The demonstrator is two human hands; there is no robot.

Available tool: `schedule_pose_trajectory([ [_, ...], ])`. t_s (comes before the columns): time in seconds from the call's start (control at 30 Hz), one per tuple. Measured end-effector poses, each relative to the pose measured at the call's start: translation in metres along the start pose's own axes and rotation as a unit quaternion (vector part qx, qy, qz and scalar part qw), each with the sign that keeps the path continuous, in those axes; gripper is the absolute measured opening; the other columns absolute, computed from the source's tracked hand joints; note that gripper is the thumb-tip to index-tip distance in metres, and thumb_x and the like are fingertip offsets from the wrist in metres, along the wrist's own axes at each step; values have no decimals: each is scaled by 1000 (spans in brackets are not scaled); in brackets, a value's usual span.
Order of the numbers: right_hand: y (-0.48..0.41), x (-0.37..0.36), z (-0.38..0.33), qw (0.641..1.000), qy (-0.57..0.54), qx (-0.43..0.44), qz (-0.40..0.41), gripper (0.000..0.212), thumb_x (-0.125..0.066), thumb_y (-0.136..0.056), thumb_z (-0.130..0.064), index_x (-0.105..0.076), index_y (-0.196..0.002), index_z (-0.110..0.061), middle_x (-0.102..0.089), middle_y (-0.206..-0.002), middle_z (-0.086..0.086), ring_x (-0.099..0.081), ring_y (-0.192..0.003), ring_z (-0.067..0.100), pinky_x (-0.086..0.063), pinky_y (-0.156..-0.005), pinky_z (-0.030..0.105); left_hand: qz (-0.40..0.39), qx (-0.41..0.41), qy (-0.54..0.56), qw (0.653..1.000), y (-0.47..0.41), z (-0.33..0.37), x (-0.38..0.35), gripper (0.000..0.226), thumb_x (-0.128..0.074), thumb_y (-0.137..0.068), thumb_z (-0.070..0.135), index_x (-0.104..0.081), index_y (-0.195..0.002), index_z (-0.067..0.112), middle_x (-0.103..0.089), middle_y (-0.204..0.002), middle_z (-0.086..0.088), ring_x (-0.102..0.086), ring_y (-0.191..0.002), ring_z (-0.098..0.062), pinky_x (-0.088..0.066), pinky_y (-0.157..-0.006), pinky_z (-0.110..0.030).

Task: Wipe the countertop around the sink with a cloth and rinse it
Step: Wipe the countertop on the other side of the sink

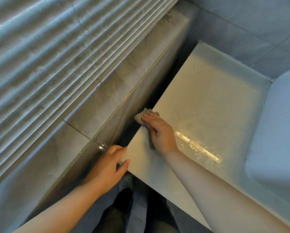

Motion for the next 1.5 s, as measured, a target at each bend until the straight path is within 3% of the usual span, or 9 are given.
schedule_pose_trajectory([
  [0.27,41,-11,-16,998,-17,35,-55,34,-46,-91,-24,-69,-114,-15,-67,-120,0,-55,-121,11,-35,-109,23,0,87,-42,995,33,-22,6,52,-43,-95,43,-37,-143,24,-39,-139,11,-45,-115,-5,-41,-94,-20],
  [0.57,74,10,-29,974,-109,-22,-197,28,-54,-92,-6,-72,-109,-19,-70,-111,-6,-56,-104,-9,-34,-90,0,42,150,-74,985,70,-8,-3,51,-47,-93,43,-42,-140,22,-46,-133,10,-55,-83,-3,-46,-80,-21],
  [0.7,61,67,-21,980,-170,-49,-88,29,-56,-92,-5,-72,-106,-24,-70,-109,-12,-62,-103,-4,-45,-90,12,62,134,-94,985,75,16,-10,51,-48,-93,42,-42,-139,21,-46,-132,11,-52,-69,-1,-38,-73,-16],
  [0.83,35,120,14,989,-120,-70,45,28,-56,-91,-4,-72,-109,-18,-70,-108,-5,-64,-100,8,-49,-93,25,84,67,-120,987,63,40,-17,50,-51,-92,37,-47,-137,15,-47,-136,4,-53,-111,-13,-42,-96,-24],
  [1.0,24,135,62,992,-45,-90,81,29,-54,-91,-1,-70,-112,-13,-67,-119,1,-59,-114,13,-37,-96,7,53,5,-157,986,41,56,-29,56,-53,-91,37,-42,-140,12,-40,-142,-1,-40,-130,-20,-33,-107,-29],
  [1.07,27,125,69,991,-22,-90,92,30,-54,-90,-1,-70,-113,-13,-67,-120,3,-59,-116,17,-37,-98,12,36,-4,-171,985,33,56,-32,61,-51,-92,40,-34,-145,13,-30,-150,-1,-28,-138,-20,-23,-109,-26],
  [1.17,39,102,65,991,19,-53,119,31,-55,-90,1,-69,-114,-11,-65,-123,3,-52,-124,19,-32,-107,23,10,-8,-174,985,25,51,-33,65,-48,-93,41,-25,-148,14,-17,-156,-1,-17,-142,-19,-15,-111,-25],
  [1.37,77,56,39,997,23,-22,73,31,-53,-93,-5,-67,-118,-17,-62,-126,-3,-45,-127,11,-30,-110,26,-31,-11,-194,980,18,32,-32,82,-22,-82,60,-27,-147,11,-19,-155,-3,-15,-142,-20,-28,-114,-42],
  [1.5,102,37,22,999,22,-7,29,32,-44,-94,-21,-68,-115,-19,-65,-121,-7,-47,-125,7,-31,-110,23,-49,-19,-214,975,18,29,-35,91,-12,-76,65,-24,-148,12,-11,-157,-2,-7,-143,-20,-22,-115,-38],
])
Point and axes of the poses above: each hand's wrist, its own y-axis away from the middle knuckle, its own x-axis out of the back of the hand, z = x × y, the point moved 5 cm from there along -y, towards the middle knuckle
